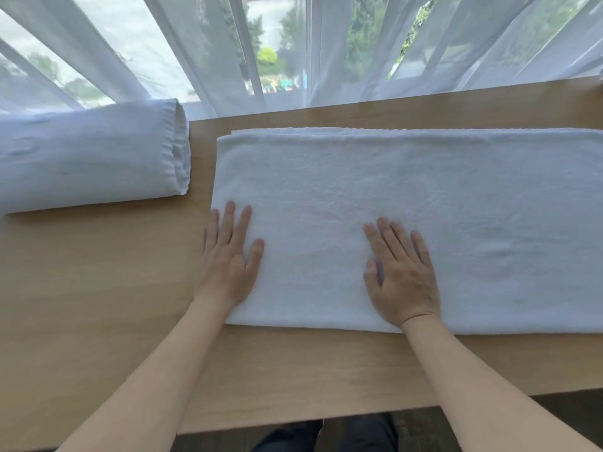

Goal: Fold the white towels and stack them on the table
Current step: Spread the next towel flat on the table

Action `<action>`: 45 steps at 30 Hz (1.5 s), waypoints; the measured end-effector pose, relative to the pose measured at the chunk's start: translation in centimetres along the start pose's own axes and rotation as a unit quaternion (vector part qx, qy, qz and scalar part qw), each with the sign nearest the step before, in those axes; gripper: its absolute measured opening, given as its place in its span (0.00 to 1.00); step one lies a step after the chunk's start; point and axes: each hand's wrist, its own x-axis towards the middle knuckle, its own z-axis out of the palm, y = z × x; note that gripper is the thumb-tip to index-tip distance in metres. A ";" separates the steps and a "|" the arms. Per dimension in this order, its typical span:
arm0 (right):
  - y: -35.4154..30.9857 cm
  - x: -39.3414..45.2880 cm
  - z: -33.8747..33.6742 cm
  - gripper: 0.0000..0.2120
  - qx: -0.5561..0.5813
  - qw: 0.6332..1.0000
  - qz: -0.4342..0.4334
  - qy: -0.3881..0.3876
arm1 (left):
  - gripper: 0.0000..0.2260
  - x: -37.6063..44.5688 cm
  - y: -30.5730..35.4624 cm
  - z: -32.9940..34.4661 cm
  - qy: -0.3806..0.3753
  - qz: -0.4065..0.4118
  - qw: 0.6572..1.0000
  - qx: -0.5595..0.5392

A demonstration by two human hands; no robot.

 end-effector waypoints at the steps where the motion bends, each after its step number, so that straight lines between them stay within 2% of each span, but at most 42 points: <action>1: 0.0 -0.1 -0.1 0.29 -0.001 1.000 0.001 0.001 | 0.29 0.4 -0.2 -0.3 0.000 -0.034 0.999 -0.019; 3: -0.1 0.0 -0.1 0.29 -0.001 1.000 0.001 0.003 | 0.30 0.0 0.6 -0.3 0.020 -0.041 0.999 0.019; 6: -0.1 -0.2 0.0 0.28 0.000 1.000 0.002 0.007 | 0.29 -3.5 3.1 1.4 0.028 0.126 0.990 0.052; 7: -0.1 -0.1 0.0 0.28 0.002 1.000 0.002 0.009 | 0.28 -4.7 3.5 2.1 0.023 0.153 0.986 0.066; 17: -0.8 -0.5 -0.5 0.28 -0.005 1.000 0.029 0.005 | 0.32 -4.9 5.0 3.0 -0.002 0.094 0.992 0.082; 20: -1.1 -0.8 -0.7 0.31 0.000 0.998 0.056 -0.010 | 0.32 -4.7 7.9 3.9 -0.005 0.119 0.990 0.074; 24: -0.3 -0.7 -1.1 0.30 0.106 0.992 0.076 0.001 | 0.29 -3.3 13.1 5.5 -0.010 0.190 0.979 0.068; 29: 1.0 -0.7 -2.3 0.27 0.290 0.948 0.131 0.028 | 0.27 -1.5 17.7 6.7 -0.009 0.220 0.973 0.072; 31: 3.4 -0.1 -3.1 0.27 0.265 0.960 0.092 0.010 | 0.27 -0.2 19.7 7.0 -0.007 0.219 0.973 0.071; 33: 6.9 0.7 -3.6 0.26 0.184 0.981 0.065 -0.004 | 0.27 1.5 22.0 7.2 -0.010 0.222 0.973 0.070; 36: 13.4 1.5 -4.8 0.25 0.099 0.990 0.101 -0.009 | 0.28 4.2 26.0 7.7 -0.002 0.218 0.974 0.066; 39: 19.7 1.8 -6.0 0.28 0.016 0.992 0.116 -0.045 | 0.30 6.6 30.4 8.6 0.001 0.219 0.974 0.063; 45: 29.6 2.2 -8.6 0.30 -0.007 0.971 0.236 -0.028 | 0.32 10.0 39.9 10.7 -0.023 0.251 0.964 0.082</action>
